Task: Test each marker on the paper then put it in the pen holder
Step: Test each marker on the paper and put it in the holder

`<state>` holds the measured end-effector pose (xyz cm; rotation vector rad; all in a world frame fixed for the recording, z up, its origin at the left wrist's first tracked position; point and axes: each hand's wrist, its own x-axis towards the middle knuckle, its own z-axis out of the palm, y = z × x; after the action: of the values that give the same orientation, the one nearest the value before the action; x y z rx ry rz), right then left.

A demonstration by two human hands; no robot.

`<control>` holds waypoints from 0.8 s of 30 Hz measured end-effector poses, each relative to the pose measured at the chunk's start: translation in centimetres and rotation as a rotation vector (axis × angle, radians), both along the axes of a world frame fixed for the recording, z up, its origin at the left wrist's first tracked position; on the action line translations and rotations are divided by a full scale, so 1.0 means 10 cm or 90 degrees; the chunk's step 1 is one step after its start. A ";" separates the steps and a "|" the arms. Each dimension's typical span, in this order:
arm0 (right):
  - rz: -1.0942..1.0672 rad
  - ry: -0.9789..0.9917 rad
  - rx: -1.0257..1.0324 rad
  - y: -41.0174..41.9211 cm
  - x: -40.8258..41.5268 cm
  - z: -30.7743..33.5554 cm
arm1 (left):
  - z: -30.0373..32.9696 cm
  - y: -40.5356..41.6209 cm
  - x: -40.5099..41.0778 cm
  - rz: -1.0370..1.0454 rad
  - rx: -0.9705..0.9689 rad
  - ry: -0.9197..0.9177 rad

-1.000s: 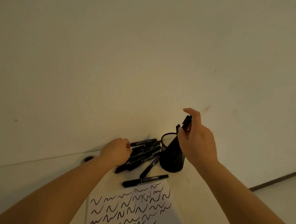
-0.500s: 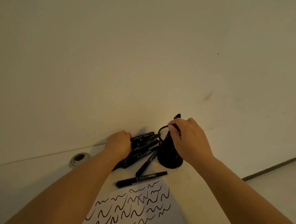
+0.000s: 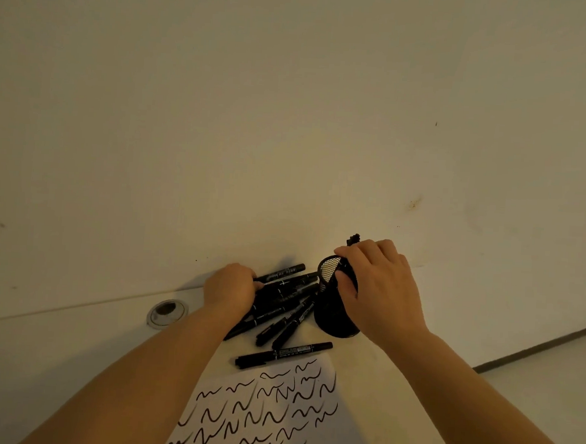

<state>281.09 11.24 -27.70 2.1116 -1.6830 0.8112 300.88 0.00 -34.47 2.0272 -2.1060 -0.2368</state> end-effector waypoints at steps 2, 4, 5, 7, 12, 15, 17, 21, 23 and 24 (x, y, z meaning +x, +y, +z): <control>0.000 0.042 -0.062 0.09 0.02 0.03 | 0.05 0.15 0.05 0.008 -0.061 0.055; 0.025 0.089 -0.093 0.18 0.06 0.05 | 0.14 0.31 0.10 0.002 -0.097 0.097; 0.036 0.086 -0.097 0.22 0.09 0.06 | 0.19 0.39 0.13 -0.007 -0.104 0.123; 0.054 0.034 -0.085 0.36 0.19 0.05 | 0.28 0.62 0.17 -0.031 -0.105 0.207; 0.173 -0.536 0.170 0.81 0.53 -0.01 | 0.55 1.35 0.24 -0.155 -0.179 0.263; 0.197 -0.687 0.217 1.04 0.63 -0.05 | 0.76 1.74 0.35 -0.190 -0.219 0.293; 0.238 -0.748 0.264 1.17 0.69 -0.06 | 0.84 1.94 0.43 -0.203 -0.217 0.309; 0.324 -0.871 0.319 1.40 0.76 -0.14 | 0.80 2.33 0.49 -0.266 -0.190 0.257; 0.341 -0.938 0.311 1.52 0.80 -0.20 | 0.70 2.49 0.53 -0.294 -0.191 0.231; 0.347 -0.962 0.320 1.58 0.83 -0.25 | 0.65 2.57 0.56 -0.303 -0.192 0.225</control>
<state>289.37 27.08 -30.15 2.3832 -1.9090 2.9370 306.50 25.70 -27.95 1.2017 -2.1961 -0.3012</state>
